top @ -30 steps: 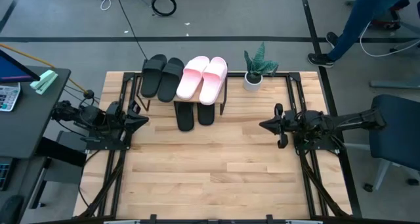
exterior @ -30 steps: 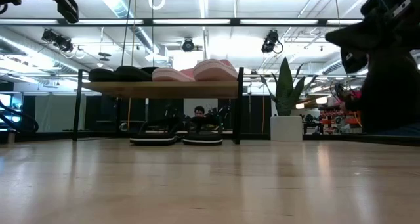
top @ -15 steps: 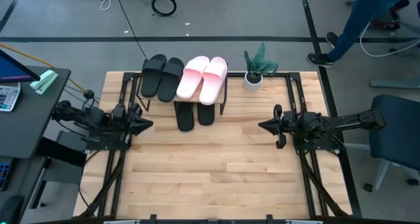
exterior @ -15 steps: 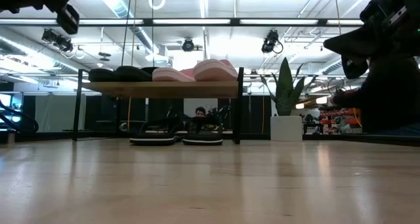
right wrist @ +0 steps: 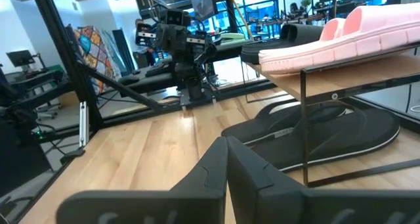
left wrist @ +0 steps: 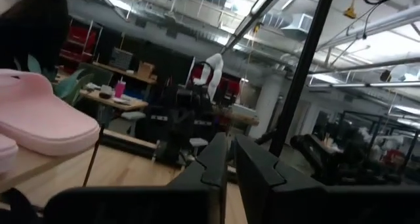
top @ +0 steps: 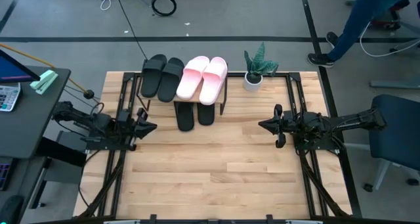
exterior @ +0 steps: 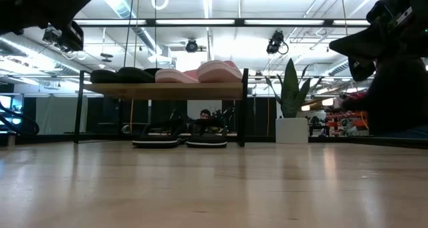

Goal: Pick and place slides into the shelf
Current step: Return to Home Position

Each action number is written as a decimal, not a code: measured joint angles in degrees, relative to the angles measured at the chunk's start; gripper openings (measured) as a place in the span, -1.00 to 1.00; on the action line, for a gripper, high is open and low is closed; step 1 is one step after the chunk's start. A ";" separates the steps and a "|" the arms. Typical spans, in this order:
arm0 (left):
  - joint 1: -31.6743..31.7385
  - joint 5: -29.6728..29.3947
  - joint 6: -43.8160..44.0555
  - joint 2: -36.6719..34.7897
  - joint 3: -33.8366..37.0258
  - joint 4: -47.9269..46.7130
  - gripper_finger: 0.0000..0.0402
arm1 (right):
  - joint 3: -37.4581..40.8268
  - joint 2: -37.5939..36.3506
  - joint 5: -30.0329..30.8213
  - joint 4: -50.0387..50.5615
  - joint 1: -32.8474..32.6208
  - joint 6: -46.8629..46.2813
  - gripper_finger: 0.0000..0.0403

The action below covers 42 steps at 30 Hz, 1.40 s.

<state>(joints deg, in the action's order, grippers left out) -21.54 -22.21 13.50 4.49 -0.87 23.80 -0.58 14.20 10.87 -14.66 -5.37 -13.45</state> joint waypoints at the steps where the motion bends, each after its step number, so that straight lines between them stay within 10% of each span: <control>1: 0.00 -0.01 -0.12 -0.02 0.17 0.37 -0.82 | 0.00 0.00 0.00 0.00 0.00 0.02 -0.93; 21: 0.00 0.10 5.35 0.01 0.17 -19.28 -0.85 | -0.81 0.03 -0.02 0.35 0.00 0.09 -0.93; 42: 0.00 0.01 5.34 0.00 0.16 -19.46 -0.89 | -0.87 0.02 -0.02 0.31 -0.01 0.07 -0.93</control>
<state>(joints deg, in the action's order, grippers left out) -21.54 -22.20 18.84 4.49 -0.71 4.34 -1.45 14.22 10.85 -14.35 -5.38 -13.39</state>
